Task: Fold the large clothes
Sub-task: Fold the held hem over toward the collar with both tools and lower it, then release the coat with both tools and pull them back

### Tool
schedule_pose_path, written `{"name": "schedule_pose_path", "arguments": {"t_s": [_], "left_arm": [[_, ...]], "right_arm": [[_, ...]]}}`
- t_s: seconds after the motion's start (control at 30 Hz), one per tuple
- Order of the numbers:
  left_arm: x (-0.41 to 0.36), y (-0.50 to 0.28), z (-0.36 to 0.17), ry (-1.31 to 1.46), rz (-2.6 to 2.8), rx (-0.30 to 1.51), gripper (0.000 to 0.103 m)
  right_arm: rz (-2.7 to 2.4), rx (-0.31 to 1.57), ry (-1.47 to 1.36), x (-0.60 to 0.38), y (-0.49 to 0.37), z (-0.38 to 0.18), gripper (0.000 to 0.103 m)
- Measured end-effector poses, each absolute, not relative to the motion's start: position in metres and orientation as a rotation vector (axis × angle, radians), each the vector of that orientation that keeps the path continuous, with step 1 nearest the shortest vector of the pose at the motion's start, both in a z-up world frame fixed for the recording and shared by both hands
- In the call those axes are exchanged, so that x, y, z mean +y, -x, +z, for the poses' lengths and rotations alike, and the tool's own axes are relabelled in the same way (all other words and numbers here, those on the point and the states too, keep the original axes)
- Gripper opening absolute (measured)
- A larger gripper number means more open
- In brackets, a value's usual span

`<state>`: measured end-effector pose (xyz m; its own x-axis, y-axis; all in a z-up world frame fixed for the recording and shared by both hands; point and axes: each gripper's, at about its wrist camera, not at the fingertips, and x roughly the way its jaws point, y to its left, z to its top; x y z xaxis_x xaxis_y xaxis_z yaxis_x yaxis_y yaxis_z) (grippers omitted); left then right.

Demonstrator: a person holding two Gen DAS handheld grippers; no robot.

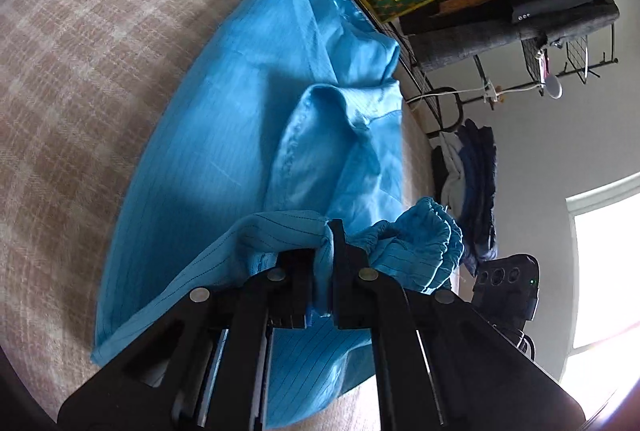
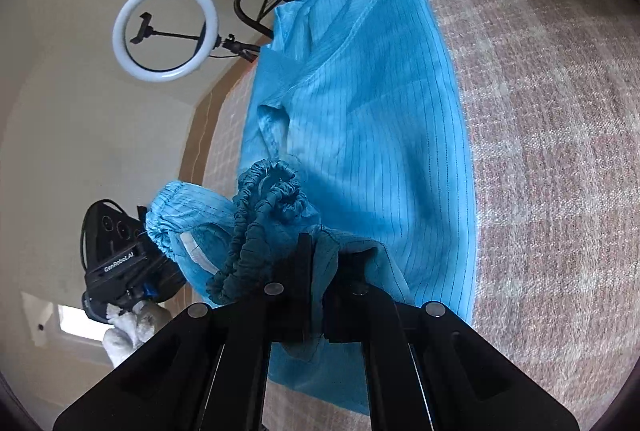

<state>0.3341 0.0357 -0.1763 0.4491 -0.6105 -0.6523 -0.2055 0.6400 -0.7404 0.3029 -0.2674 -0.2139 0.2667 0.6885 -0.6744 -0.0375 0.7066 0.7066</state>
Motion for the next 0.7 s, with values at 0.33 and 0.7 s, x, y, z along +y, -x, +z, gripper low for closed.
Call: {"name": "schedule_pose_path", "arguments": {"t_s": [0.33,0.7], "left_arm": [[0.065,-0.332,-0.160,0.910,-0.228,1.030,0.056],[0.092,-0.324,-0.139,0.803,-0.202,0.942,0.056]], "right_arm": [[0.611,1.231,-0.739,-0.267,-0.319,-0.202,0.028],[0.639,1.097,-0.769,-0.310,-0.313,-0.158,0.060]]}}
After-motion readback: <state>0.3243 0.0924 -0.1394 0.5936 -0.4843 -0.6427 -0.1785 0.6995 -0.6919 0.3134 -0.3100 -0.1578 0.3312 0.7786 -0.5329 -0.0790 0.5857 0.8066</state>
